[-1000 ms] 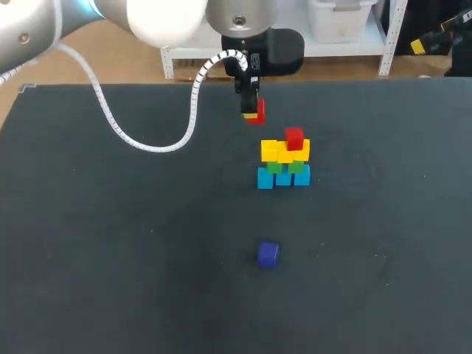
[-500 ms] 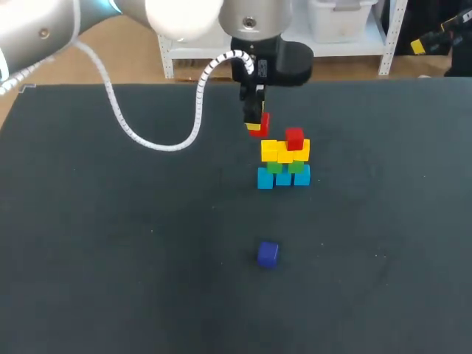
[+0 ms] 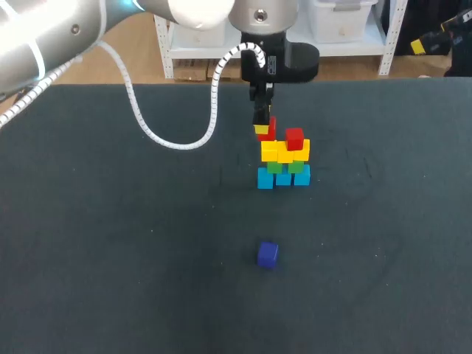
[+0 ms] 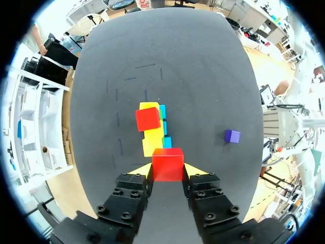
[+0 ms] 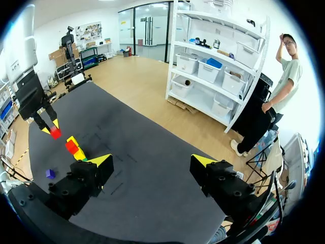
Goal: Place the blue cubes, place green cubes on the blue cubes, place the yellow cubes on the green cubes, then place the red cubes on the yellow cubes, and place purple cube on the red cubes.
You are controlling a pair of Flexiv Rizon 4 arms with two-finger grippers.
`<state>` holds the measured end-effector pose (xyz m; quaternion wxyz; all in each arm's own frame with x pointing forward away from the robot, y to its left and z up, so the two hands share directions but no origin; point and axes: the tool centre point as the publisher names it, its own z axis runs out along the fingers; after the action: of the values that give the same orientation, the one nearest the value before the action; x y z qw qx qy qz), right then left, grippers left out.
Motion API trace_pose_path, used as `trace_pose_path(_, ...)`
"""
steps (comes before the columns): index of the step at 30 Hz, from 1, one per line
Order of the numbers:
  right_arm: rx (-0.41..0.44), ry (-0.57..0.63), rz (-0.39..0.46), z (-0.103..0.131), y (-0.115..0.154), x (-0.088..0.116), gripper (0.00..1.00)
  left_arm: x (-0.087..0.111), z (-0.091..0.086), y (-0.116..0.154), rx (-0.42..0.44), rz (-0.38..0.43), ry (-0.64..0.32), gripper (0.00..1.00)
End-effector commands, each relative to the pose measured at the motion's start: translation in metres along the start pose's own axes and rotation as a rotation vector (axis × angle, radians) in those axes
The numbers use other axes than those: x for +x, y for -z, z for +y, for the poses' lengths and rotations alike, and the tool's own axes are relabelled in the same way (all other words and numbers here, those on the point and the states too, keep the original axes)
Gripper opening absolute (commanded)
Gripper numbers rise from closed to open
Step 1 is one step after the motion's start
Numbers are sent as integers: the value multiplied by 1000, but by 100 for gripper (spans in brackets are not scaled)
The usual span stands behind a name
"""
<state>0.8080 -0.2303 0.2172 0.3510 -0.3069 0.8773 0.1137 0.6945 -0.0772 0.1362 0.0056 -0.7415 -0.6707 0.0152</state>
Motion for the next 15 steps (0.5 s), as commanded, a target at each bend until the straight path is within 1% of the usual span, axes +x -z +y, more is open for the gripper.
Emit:
trace_pose_path(1,-1,0,-1,0,0,1,100,-7,7,-10,59,3,12,0)
trace_pose_path(9,-1,0,-1,0,0,1,100,-14,7,-14,67,-10,37,0)
trace_pose_path(15,-1,0,-1,0,0,1,100,-20,7,-15,76,-3,41,0)
